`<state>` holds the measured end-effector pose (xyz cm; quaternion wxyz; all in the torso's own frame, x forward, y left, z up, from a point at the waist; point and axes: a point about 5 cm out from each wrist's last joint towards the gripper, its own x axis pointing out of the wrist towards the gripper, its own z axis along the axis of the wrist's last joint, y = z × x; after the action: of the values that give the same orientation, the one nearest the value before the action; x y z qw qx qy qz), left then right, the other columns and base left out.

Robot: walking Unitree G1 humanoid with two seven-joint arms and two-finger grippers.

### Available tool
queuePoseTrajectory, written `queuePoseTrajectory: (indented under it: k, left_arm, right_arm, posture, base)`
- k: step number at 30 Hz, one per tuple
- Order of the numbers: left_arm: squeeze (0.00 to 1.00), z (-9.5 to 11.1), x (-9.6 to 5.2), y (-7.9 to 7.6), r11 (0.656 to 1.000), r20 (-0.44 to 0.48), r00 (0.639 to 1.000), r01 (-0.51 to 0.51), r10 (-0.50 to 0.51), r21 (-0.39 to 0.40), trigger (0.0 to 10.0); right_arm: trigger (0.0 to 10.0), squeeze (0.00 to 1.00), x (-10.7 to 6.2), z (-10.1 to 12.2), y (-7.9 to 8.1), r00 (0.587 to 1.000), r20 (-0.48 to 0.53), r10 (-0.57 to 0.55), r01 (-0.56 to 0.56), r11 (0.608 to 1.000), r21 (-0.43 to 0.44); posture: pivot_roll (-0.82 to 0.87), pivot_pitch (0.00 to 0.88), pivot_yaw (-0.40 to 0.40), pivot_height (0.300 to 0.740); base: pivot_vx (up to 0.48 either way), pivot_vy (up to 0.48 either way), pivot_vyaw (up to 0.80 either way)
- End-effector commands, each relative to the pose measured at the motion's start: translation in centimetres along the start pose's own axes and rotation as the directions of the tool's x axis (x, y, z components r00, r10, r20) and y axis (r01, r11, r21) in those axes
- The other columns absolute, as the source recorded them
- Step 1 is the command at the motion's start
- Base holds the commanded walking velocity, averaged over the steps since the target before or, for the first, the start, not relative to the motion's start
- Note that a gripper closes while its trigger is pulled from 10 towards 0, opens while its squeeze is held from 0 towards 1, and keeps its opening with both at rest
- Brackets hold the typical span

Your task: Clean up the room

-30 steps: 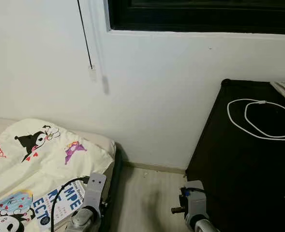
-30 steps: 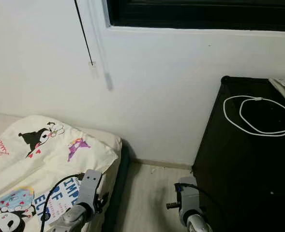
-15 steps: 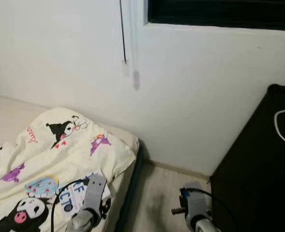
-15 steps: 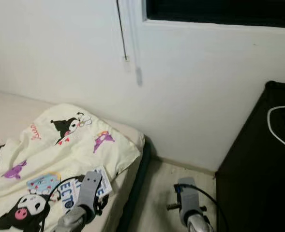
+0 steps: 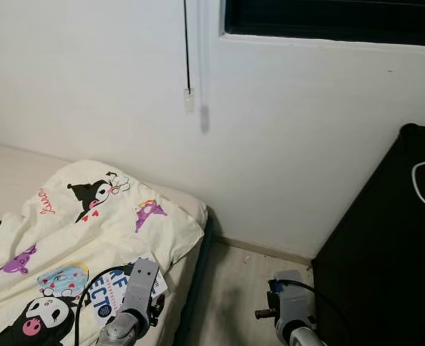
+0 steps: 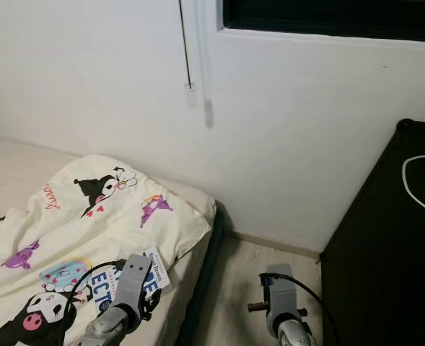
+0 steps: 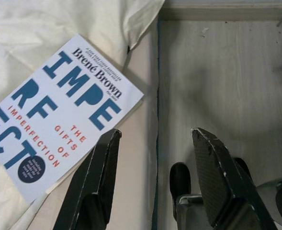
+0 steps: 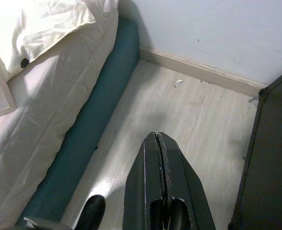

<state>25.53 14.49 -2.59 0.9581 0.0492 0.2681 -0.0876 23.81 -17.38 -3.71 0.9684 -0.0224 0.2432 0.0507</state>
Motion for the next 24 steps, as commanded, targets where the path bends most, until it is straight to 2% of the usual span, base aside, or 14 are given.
queuePoseTrajectory:
  k: [1,8,12,24]
  left_arm:
    - [0.00,-0.38,-0.17,-0.06,1.000,-0.013,1.000,0.007,-0.007,0.010,10.0]
    - [0.00,-0.35,-0.17,0.02,1.000,-0.013,1.000,0.004,-0.004,0.010,10.0]
    - [0.00,-0.37,-0.13,0.35,1.000,-0.022,1.000,-0.020,0.020,-0.018,10.0]
    - [0.00,-0.57,-0.13,0.50,0.999,-0.033,0.999,-0.024,0.024,-0.021,10.0]
  right_arm:
    - [10.0,0.00,-0.29,-0.78,-0.01,0.999,-0.034,-0.006,0.006,1.000,0.014]
    - [10.0,0.00,-0.29,-0.79,0.02,0.999,-0.035,-0.006,0.007,1.000,0.017]
    - [10.0,0.00,-0.30,-0.85,0.09,0.999,-0.038,-0.004,0.004,1.000,0.016]
    - [10.0,0.00,-0.35,-0.95,0.05,0.999,-0.042,0.001,0.000,1.000,0.010]
  posture:
    - [0.03,0.139,0.014,0.729]
    - [0.03,0.139,0.015,0.729]
    - [0.03,0.136,0.014,0.729]
    - [0.02,0.126,0.013,0.729]
  base:
    - [0.000,0.000,0.00]
    - [0.000,-0.319,0.00]
    - [0.000,0.000,0.00]
    - [0.000,0.000,0.00]
